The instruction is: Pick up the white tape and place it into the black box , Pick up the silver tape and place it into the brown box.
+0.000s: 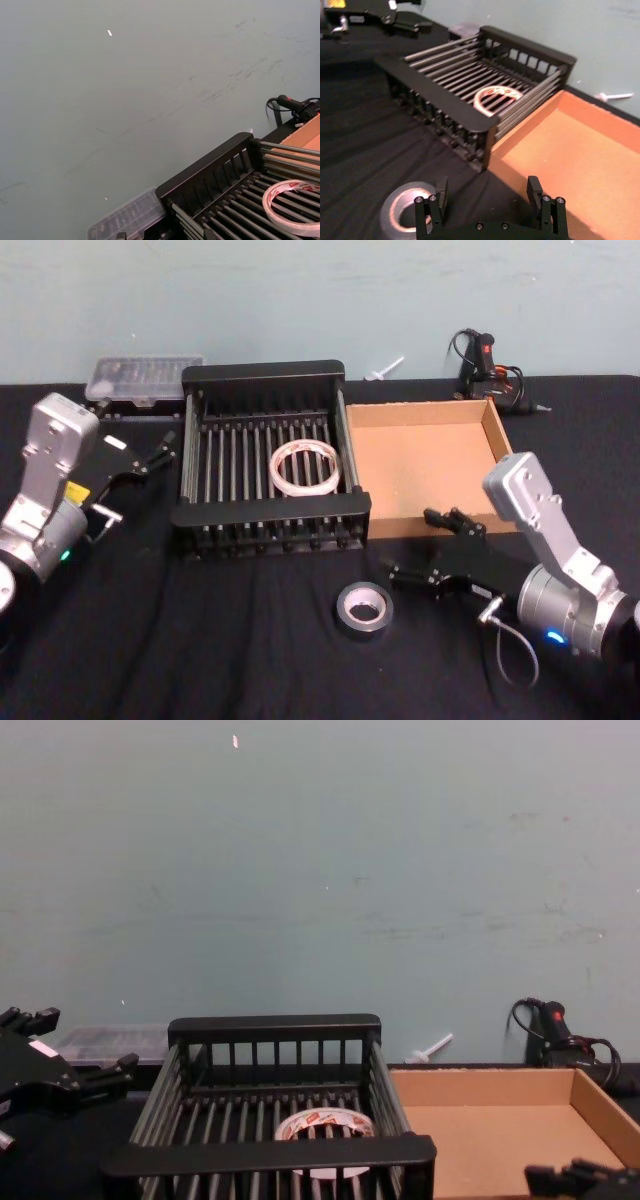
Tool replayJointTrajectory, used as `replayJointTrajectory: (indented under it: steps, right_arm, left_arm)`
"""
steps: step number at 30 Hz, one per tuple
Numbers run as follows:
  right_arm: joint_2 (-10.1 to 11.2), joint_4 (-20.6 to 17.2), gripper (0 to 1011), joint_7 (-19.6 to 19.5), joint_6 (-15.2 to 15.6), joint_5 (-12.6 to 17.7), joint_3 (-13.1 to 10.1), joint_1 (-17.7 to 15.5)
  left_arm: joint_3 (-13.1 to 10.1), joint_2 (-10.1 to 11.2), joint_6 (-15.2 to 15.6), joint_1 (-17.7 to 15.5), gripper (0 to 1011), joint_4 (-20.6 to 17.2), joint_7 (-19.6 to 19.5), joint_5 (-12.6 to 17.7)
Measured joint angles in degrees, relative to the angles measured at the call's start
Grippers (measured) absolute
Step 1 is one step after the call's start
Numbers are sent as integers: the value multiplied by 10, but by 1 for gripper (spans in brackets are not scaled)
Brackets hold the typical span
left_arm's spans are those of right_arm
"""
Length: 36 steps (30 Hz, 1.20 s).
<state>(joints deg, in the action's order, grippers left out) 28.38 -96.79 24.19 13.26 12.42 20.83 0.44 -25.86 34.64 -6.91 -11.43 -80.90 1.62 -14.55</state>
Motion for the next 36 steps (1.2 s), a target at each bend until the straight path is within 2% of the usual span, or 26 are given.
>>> replayJointTrajectory:
  steps: [3,9,13,25,36]
  right_arm:
    - [4,-4,1003,3,11,0,6,1]
    - [12,-13,1002,12,59,0,23,11]
    - [14,-13,1002,16,77,1,31,19]
    - [9,5,1002,28,111,-2,64,55]
    - [7,21,1002,29,132,-9,77,73]
  left_arm:
    - [0,0,0,0,1002,0,0,0]
    - [0,0,0,0,1001,0,0,0]
    - [0,0,0,0,1001,0,0,0]
    - [0,0,0,0,1001,0,0,0]
    - [0,0,0,0,1001,0,0,0]
